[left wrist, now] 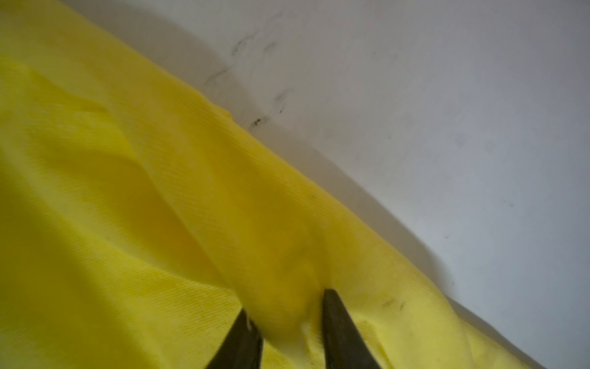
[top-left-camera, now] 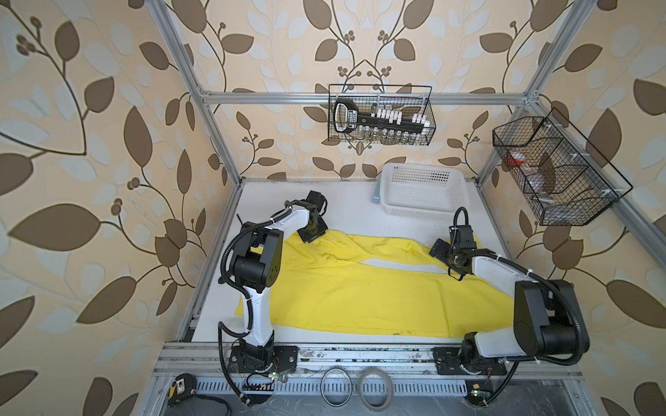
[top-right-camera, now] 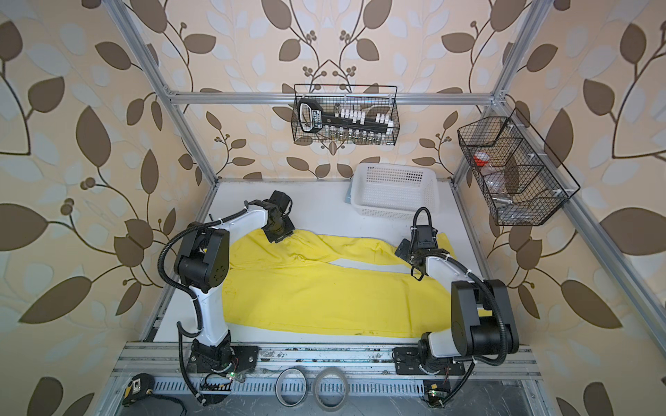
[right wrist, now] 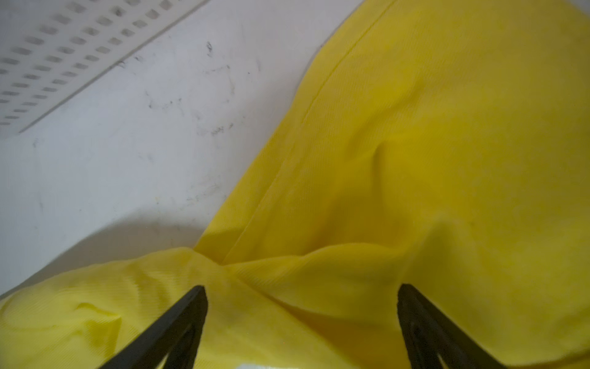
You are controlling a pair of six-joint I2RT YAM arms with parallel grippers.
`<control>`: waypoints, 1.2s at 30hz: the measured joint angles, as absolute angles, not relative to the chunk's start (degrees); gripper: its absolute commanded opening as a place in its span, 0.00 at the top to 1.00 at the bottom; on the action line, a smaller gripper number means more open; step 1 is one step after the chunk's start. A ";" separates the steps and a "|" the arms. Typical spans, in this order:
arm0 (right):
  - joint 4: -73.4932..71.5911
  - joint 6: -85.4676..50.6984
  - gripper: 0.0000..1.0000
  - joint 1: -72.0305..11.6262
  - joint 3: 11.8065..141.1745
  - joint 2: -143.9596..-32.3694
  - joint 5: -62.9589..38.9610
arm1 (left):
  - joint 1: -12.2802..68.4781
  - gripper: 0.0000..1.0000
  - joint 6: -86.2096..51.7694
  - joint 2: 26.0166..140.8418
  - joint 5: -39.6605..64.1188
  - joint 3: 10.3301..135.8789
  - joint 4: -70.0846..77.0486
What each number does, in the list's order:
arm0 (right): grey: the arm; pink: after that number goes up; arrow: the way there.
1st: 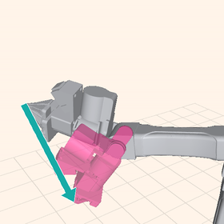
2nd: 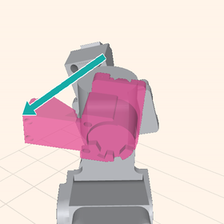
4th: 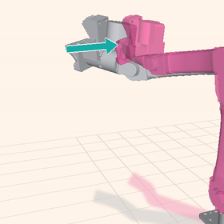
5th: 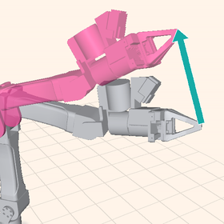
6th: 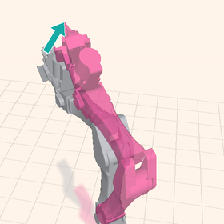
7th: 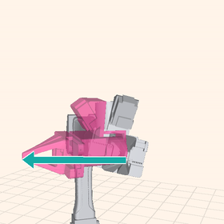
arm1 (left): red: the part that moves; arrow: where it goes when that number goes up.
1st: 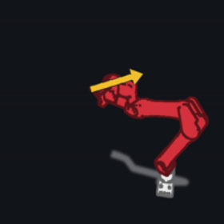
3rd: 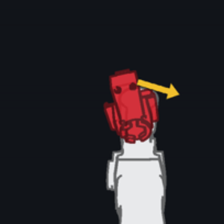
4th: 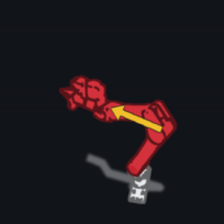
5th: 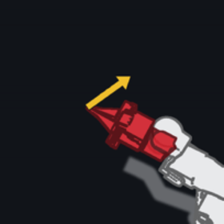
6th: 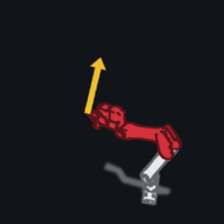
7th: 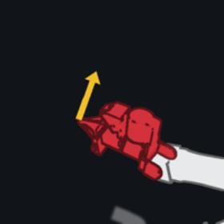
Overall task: Fold and stack the trousers
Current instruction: Flatten out the trousers at the center of the table.
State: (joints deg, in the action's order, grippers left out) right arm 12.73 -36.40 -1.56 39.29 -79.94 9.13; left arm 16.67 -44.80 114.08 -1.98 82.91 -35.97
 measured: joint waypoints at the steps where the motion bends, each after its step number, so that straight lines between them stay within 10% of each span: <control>1: 13.32 -36.16 0.06 -2.02 39.29 -78.26 9.76 | 16.67 0.87 -44.73 114.08 -1.98 83.02 -35.97; 5: 15.03 -33.52 0.06 -4.95 39.09 -73.65 12.97 | 16.51 1.00 -44.71 114.08 -1.89 83.94 -36.16; 22: 17.34 -22.74 0.26 -11.62 40.40 -82.72 17.52 | 16.51 1.00 -43.33 110.61 -0.82 84.77 -37.98; 30: 17.63 -22.11 0.87 -9.19 43.44 -86.72 18.20 | 16.47 1.00 -42.15 109.12 -0.38 84.97 -39.31; 36: 20.29 -21.32 0.99 -8.86 45.76 -82.32 20.32 | 16.47 1.00 -41.82 106.83 -0.38 84.97 -39.70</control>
